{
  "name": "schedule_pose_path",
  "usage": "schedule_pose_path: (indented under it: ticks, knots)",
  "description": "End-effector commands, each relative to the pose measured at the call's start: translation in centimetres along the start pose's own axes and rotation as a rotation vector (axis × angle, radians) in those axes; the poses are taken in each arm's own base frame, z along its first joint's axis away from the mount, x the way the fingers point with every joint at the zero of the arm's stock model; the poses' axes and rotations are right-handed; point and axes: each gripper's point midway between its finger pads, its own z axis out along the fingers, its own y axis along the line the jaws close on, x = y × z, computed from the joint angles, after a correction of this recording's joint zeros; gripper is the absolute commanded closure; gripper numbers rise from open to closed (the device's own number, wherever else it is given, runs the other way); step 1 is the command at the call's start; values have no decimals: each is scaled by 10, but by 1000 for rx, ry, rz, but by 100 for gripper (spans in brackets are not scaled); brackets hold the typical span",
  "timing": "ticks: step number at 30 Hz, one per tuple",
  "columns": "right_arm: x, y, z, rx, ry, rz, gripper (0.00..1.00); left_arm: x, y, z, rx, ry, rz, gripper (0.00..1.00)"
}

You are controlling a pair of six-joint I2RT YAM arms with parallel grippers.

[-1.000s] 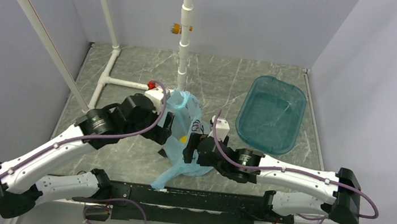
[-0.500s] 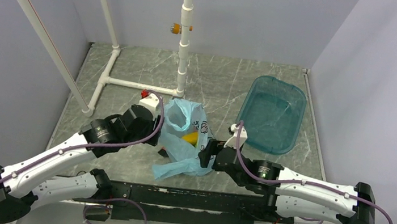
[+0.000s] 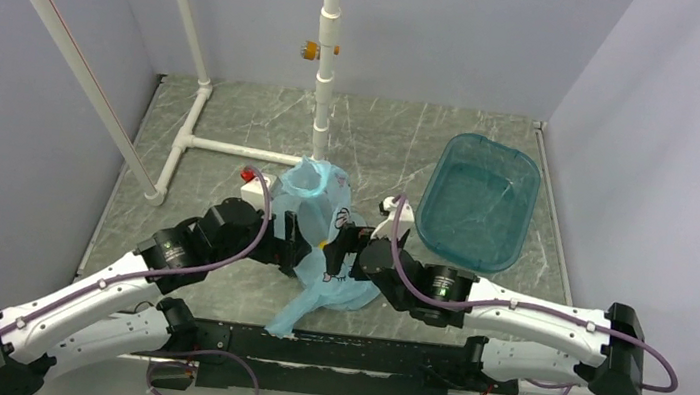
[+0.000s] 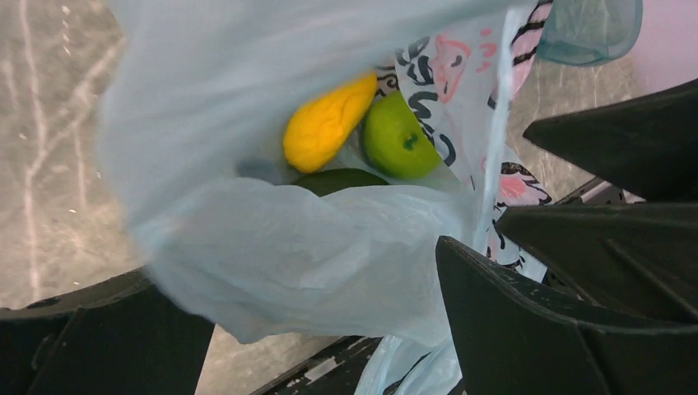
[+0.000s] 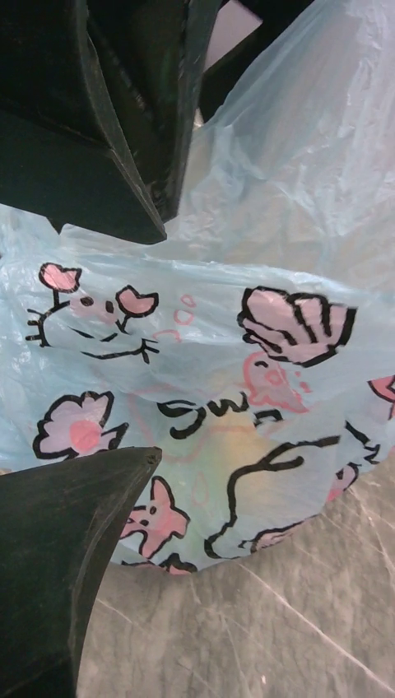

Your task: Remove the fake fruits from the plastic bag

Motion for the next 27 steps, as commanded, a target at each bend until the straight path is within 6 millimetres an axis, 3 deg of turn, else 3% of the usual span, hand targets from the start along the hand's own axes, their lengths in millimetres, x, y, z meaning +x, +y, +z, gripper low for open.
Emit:
schedule_pose_path:
  ticks: [1,5,9,11,13,15,16,18,19,23,25,27]
  knots:
    - [-25,9,3,18,-86,-4,5,-3,-18,7,84,-27,-123,2]
    - [-28,30,5,-52,-73,-39,1,-1,-13,10,62,-32,-130,27]
    - [-22,27,18,14,-64,-66,1,1,-15,10,98,-47,-122,59]
    - [-13,21,29,51,-64,-70,5,3,-17,10,112,-46,-130,78]
    - [-3,14,38,85,-61,-77,9,4,-20,10,133,-46,-125,86]
    - [3,6,43,122,-62,-83,24,5,-19,9,132,-42,-116,98]
    - [3,-2,43,154,-72,-79,33,5,-17,8,121,-41,-112,100]
    - [0,-21,38,222,-105,-66,63,6,-6,3,65,-39,-110,100]
    - [-3,-32,34,252,-131,-62,72,5,1,-2,27,-46,-121,100]
    - [-16,-78,14,314,-193,-20,86,5,39,-20,-163,-83,-177,100]
    - [-25,-101,10,321,-206,4,97,8,53,-30,-223,-92,-194,100]
    - [-38,-115,10,274,-214,23,100,8,61,-39,-260,-104,-208,100]
